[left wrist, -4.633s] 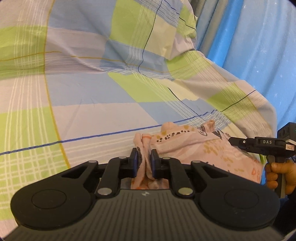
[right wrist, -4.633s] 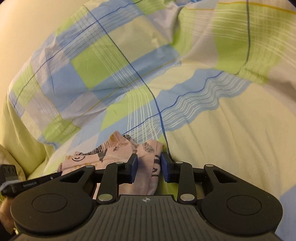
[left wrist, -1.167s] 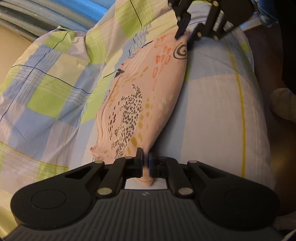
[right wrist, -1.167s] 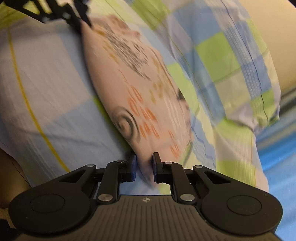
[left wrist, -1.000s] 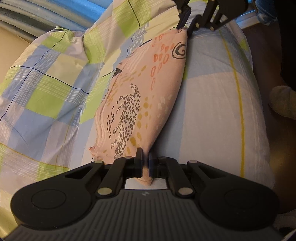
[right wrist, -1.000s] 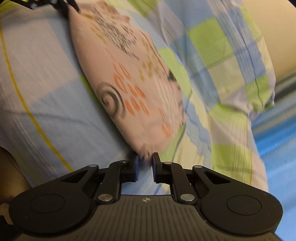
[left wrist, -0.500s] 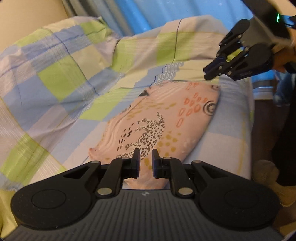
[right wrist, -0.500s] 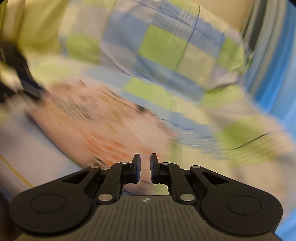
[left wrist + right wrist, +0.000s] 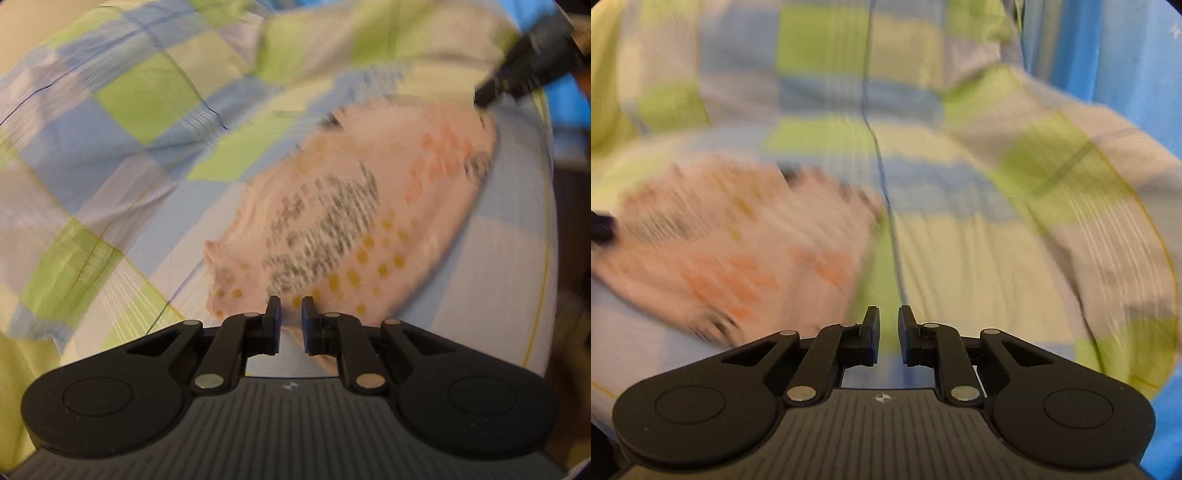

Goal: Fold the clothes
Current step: 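Hover both open tools over the folded shorts, pressing them flat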

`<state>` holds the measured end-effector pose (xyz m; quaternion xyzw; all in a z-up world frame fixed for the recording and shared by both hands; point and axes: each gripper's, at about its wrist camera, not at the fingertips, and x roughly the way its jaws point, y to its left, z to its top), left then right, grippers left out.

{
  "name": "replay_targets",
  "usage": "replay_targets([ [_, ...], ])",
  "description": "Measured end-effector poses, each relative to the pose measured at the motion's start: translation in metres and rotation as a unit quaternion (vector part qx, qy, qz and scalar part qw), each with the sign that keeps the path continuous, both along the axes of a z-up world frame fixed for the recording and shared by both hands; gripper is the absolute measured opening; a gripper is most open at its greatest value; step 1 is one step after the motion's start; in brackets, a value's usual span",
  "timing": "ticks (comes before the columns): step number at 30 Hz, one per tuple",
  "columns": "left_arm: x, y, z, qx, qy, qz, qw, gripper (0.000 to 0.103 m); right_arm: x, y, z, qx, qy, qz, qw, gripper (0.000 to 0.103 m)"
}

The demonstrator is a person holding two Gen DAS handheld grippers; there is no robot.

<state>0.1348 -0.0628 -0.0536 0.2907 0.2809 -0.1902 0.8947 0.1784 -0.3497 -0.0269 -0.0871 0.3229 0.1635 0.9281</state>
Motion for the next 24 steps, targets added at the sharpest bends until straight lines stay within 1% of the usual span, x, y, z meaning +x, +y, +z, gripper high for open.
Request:
replay_targets([
  [2,0.005,0.0,0.008,-0.038,-0.006,0.01,0.9992,0.011,0.003,0.015,0.004,0.021,-0.006,0.035,0.999,0.017],
  [4,0.014,-0.005,0.011,-0.064,-0.004,0.013,0.9979,0.011,0.011,0.034,0.0,0.027,0.006,0.064,0.998,0.016],
  [6,0.027,-0.014,0.007,-0.069,0.01,0.009,0.9975,0.011,0.022,0.05,-0.005,0.023,0.016,0.088,0.996,0.016],
  [8,0.038,-0.021,-0.002,-0.057,0.025,0.007,0.9981,0.011,0.035,0.06,-0.014,0.005,0.043,0.098,0.994,0.016],
  [10,0.044,-0.02,-0.013,-0.036,0.035,0.011,0.9987,0.012,0.045,0.058,-0.02,-0.014,0.048,0.082,0.995,0.014],
  [11,0.046,-0.014,-0.014,-0.037,0.034,0.016,0.9986,0.013,0.05,0.051,-0.019,-0.023,0.043,0.063,0.997,0.012],
  [12,0.05,-0.008,-0.014,-0.024,0.03,0.037,0.9985,0.014,0.055,0.045,-0.018,-0.031,0.039,0.043,0.998,0.011],
  [13,0.055,-0.002,-0.015,-0.006,0.027,0.065,0.9975,0.014,0.059,0.037,-0.016,-0.042,0.032,0.014,0.998,0.011],
  [14,0.058,0.006,-0.015,-0.001,0.024,0.083,0.9963,0.014,0.065,0.027,-0.016,-0.038,0.033,-0.012,0.999,0.012],
  [15,0.061,0.015,-0.015,-0.001,0.02,0.097,0.995,0.013,0.069,0.017,-0.016,-0.022,0.034,-0.032,0.999,0.015],
  [16,0.063,0.024,-0.013,-0.018,0.02,0.109,0.9937,0.013,0.067,0.009,-0.016,-0.004,0.027,-0.041,0.999,0.019],
  [18,0.067,0.033,-0.007,-0.055,0.011,0.121,0.991,0.01,0.064,0.009,-0.012,0.033,0.019,-0.038,0.999,0.019],
  [19,0.068,0.033,-0.004,-0.071,0.002,0.123,0.9899,0.01,0.064,0.016,-0.007,0.047,0.009,-0.022,0.999,0.019],
  [21,0.071,0.025,0.002,-0.113,-0.007,0.104,0.9881,0.01,0.062,0.04,0.004,0.056,-0.013,0.031,0.998,0.019],
  [22,0.073,0.018,0.003,-0.124,-0.006,0.09,0.9883,0.01,0.062,0.053,0.008,0.061,-0.021,0.059,0.996,0.018],
  [24,0.079,0.0,0.002,-0.132,-0.001,0.061,0.9893,0.011,0.069,0.072,0.004,0.068,0.003,0.093,0.993,0.018],
])
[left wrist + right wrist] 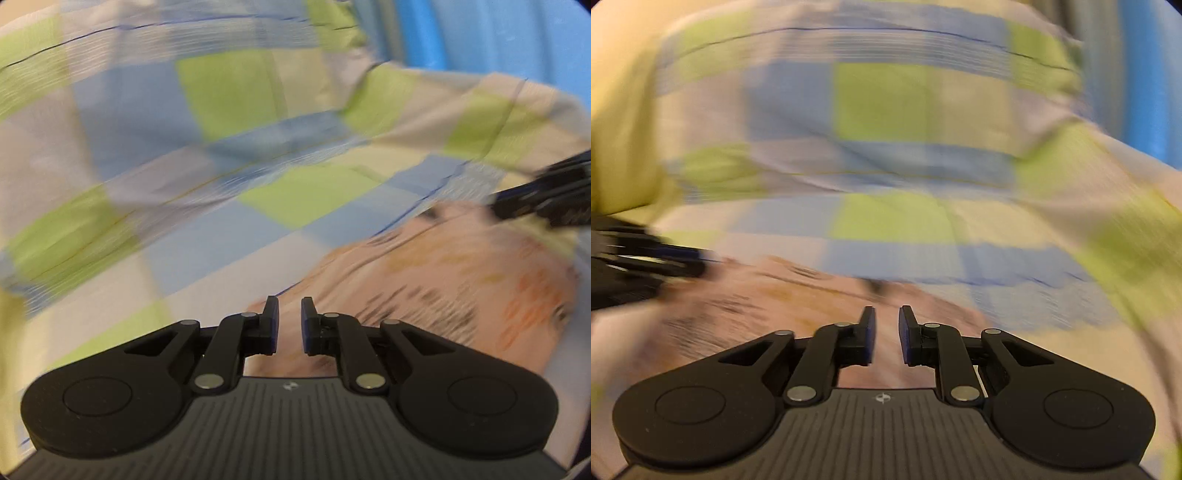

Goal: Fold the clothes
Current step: 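Hover both open tools over the folded shorts, pressing them flat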

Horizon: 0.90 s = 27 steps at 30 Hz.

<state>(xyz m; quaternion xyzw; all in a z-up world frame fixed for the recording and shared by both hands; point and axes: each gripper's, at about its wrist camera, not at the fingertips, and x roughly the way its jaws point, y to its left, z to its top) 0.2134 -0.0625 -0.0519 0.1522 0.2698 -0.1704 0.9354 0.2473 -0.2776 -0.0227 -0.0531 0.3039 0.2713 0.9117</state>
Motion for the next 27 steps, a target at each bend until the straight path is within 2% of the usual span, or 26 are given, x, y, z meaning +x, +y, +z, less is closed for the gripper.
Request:
replay_targets([
  [2,0.009,-0.014,-0.009,0.009,0.012,-0.012,0.9998,0.011,0.01,0.016,-0.008,-0.001,0.03,0.029,0.999,0.018],
  [4,0.017,-0.02,-0.018,0.017,0.024,-0.015,0.9994,0.012,0.023,0.018,-0.02,-0.013,0.053,0.034,0.998,0.017],
  [5,0.019,-0.018,-0.02,0.015,0.025,-0.014,0.9995,0.016,0.029,0.01,-0.021,-0.013,0.052,0.023,0.998,0.015],
  [7,0.023,-0.012,-0.023,0.005,0.029,-0.008,0.9995,0.027,0.04,-0.005,-0.025,-0.011,0.051,0.001,0.999,0.0],
  [11,0.027,0.009,-0.025,-0.036,0.045,0.005,0.9983,0.029,0.053,-0.04,-0.03,0.014,0.056,-0.044,0.997,0.0],
  [14,0.029,0.02,-0.023,-0.075,0.058,0.013,0.9954,0.023,0.052,-0.044,-0.029,0.0,0.047,-0.057,0.997,0.0],
  [16,0.026,0.02,-0.016,-0.096,0.038,0.02,0.9944,0.003,0.05,-0.042,-0.027,-0.006,0.042,-0.068,0.997,0.0],
  [17,0.023,0.019,-0.011,-0.109,0.022,0.017,0.9936,0.003,0.047,-0.038,-0.024,-0.001,0.033,-0.063,0.997,0.0],
  [18,0.021,0.016,-0.007,-0.124,0.01,0.008,0.9922,0.003,0.044,-0.033,-0.02,0.004,0.025,-0.058,0.998,0.009],
  [19,0.02,0.011,-0.004,-0.13,0.002,0.0,0.9915,0.004,0.042,-0.029,-0.017,0.009,0.017,-0.052,0.998,0.014],
  [21,0.024,-0.004,-0.008,-0.109,0.005,-0.009,0.994,0.005,0.036,-0.016,-0.012,0.017,0.005,-0.031,0.999,0.013],
  [24,0.033,-0.017,-0.022,-0.072,0.018,0.002,0.9973,0.005,0.042,0.003,-0.021,0.006,0.023,0.001,1.0,0.012],
  [26,0.039,-0.016,-0.022,-0.074,0.019,0.023,0.9968,0.006,0.049,-0.001,-0.024,0.016,0.026,-0.003,1.0,0.007],
  [27,0.043,-0.011,-0.022,-0.088,0.025,0.039,0.995,0.006,0.053,-0.005,-0.023,0.026,0.03,-0.011,0.999,0.0],
])
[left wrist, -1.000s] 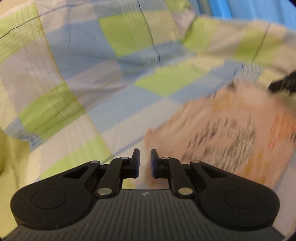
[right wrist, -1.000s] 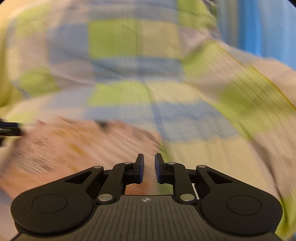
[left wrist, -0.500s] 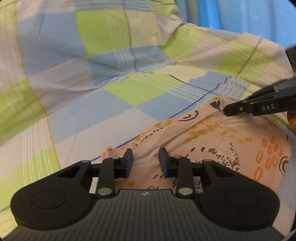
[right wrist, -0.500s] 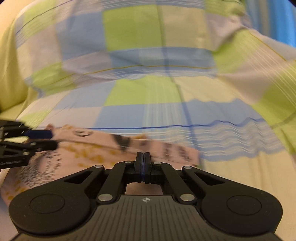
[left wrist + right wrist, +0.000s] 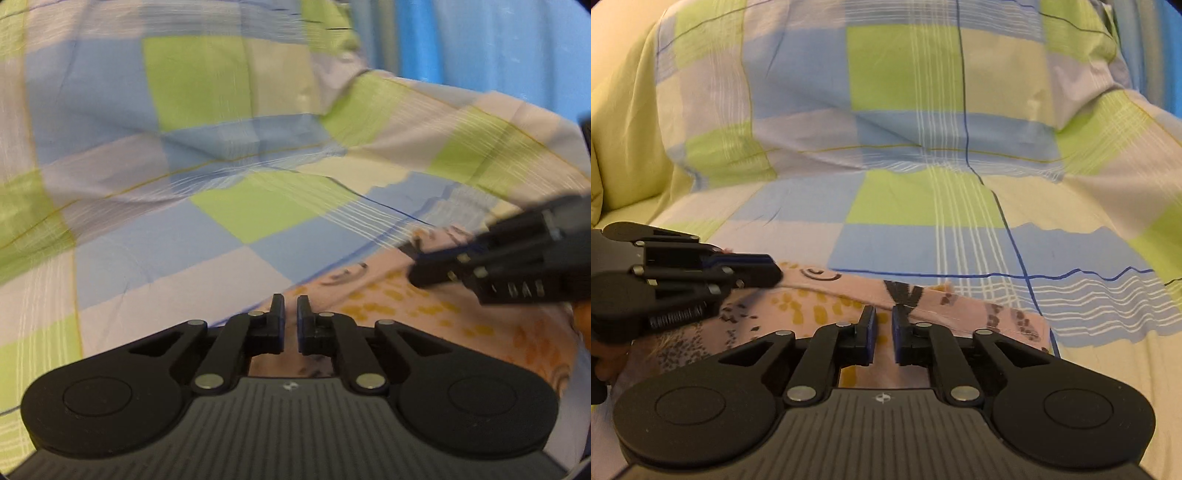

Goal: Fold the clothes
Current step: 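Hover both open tools over the folded shorts, pressing them flat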

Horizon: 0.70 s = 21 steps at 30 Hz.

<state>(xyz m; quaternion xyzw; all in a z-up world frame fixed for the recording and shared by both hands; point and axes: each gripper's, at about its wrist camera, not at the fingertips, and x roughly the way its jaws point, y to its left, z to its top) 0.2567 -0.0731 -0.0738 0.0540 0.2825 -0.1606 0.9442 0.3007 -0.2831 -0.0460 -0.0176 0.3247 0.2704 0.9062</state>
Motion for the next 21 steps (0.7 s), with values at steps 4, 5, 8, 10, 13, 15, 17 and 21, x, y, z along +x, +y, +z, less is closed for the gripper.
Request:
replay_targets([
  [4,0.013,0.019,-0.011,-0.008,0.031,0.039,0.9987,0.002,0.01,-0.018,-0.003,0.004,-0.012,-0.029,0.999,0.0],
  [5,0.013,0.023,-0.012,-0.011,0.029,0.036,0.9989,0.002,0.012,-0.02,-0.004,0.001,-0.015,-0.035,0.999,0.0],
  [8,0.01,0.022,-0.011,0.009,0.023,0.031,0.9992,0.003,0.017,-0.028,-0.007,-0.006,-0.02,-0.062,0.998,0.007],
  [10,0.008,0.019,-0.011,0.026,0.017,0.026,0.9992,0.003,0.024,-0.038,-0.012,-0.005,0.001,-0.09,0.996,0.015],
  [13,0.006,0.02,-0.008,0.042,0.01,0.034,0.9985,0.003,0.02,-0.051,-0.011,-0.022,-0.003,-0.121,0.992,0.009],
  [15,0.001,0.021,-0.003,0.052,-0.003,0.045,0.9976,0.002,0.01,-0.054,0.0,-0.023,-0.027,-0.122,0.992,0.015],
  [17,-0.007,0.023,0.007,0.033,-0.021,0.035,0.9986,0.002,0.0,-0.053,0.01,-0.014,-0.043,-0.111,0.993,0.015],
  [21,-0.017,0.011,0.013,0.016,-0.026,-0.018,0.9994,0.002,-0.007,-0.036,0.007,0.001,-0.017,-0.068,0.998,0.014],
])
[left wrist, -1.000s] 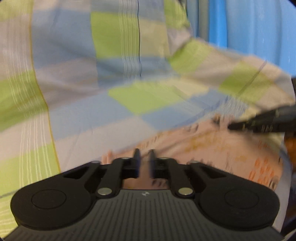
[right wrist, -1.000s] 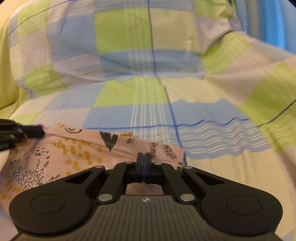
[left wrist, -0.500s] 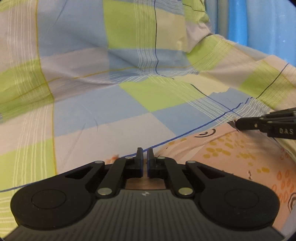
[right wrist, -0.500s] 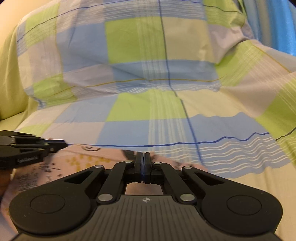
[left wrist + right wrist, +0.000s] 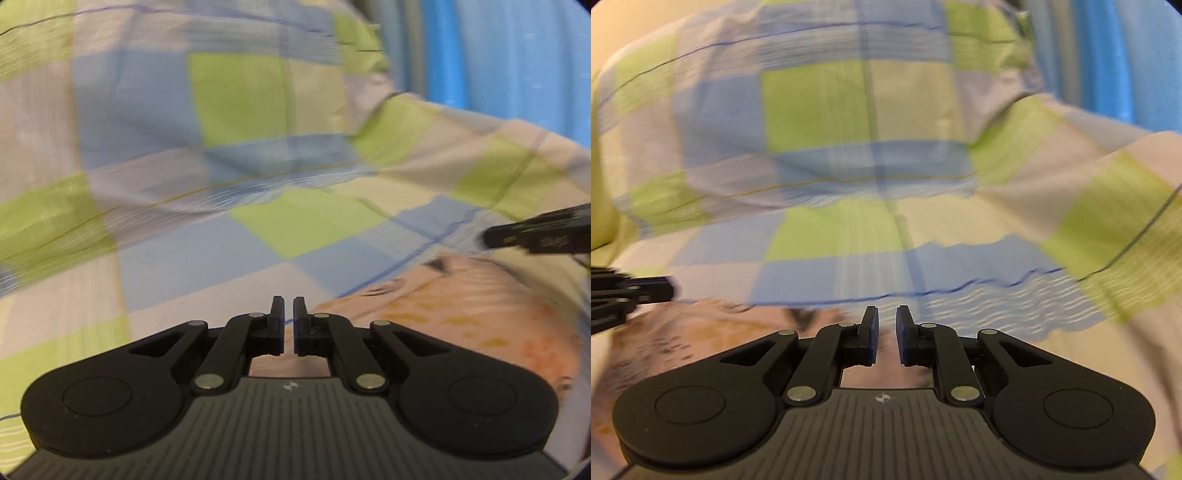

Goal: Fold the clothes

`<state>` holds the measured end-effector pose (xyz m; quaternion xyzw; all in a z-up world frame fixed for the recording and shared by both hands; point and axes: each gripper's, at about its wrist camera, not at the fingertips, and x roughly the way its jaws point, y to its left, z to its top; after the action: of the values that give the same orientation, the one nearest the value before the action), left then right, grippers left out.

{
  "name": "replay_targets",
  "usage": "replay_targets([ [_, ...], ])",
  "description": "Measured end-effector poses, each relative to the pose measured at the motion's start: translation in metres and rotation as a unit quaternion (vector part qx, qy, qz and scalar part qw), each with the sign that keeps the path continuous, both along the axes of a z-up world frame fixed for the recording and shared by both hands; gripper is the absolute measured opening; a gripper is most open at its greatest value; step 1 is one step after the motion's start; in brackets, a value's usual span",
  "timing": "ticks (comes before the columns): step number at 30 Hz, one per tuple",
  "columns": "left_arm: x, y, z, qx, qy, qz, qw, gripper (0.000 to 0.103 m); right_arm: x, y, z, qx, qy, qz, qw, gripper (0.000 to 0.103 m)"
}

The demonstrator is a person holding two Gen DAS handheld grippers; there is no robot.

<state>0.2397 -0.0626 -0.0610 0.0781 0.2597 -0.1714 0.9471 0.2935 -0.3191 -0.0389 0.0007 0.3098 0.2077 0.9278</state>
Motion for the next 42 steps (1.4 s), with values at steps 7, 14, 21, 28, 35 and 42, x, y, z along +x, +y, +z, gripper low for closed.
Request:
replay_targets([
  [7,0.006,-0.01,-0.014,0.024,0.036,-0.016,0.9989,0.007,0.006,0.014,-0.014,-0.02,0.039,0.016,0.999,0.014],
  [14,0.006,-0.007,-0.015,0.022,0.037,-0.013,0.999,0.009,0.002,0.013,-0.016,-0.028,0.035,0.017,0.999,0.015],
  [21,0.006,-0.007,-0.014,0.022,0.038,-0.012,0.9989,0.009,0.002,0.013,-0.016,-0.035,0.032,0.02,0.999,0.016],
  [28,0.008,-0.004,-0.014,0.018,0.041,-0.009,0.999,0.013,0.002,0.013,-0.015,-0.04,0.03,0.023,0.998,0.018],
  [35,0.01,0.007,-0.011,0.043,0.032,0.033,0.998,0.009,0.002,0.006,-0.011,-0.053,0.021,0.0,0.998,0.03],
  [42,0.016,0.053,-0.006,-0.032,0.057,0.099,0.993,0.011,0.004,-0.045,-0.009,0.03,0.047,-0.054,0.997,0.037],
])
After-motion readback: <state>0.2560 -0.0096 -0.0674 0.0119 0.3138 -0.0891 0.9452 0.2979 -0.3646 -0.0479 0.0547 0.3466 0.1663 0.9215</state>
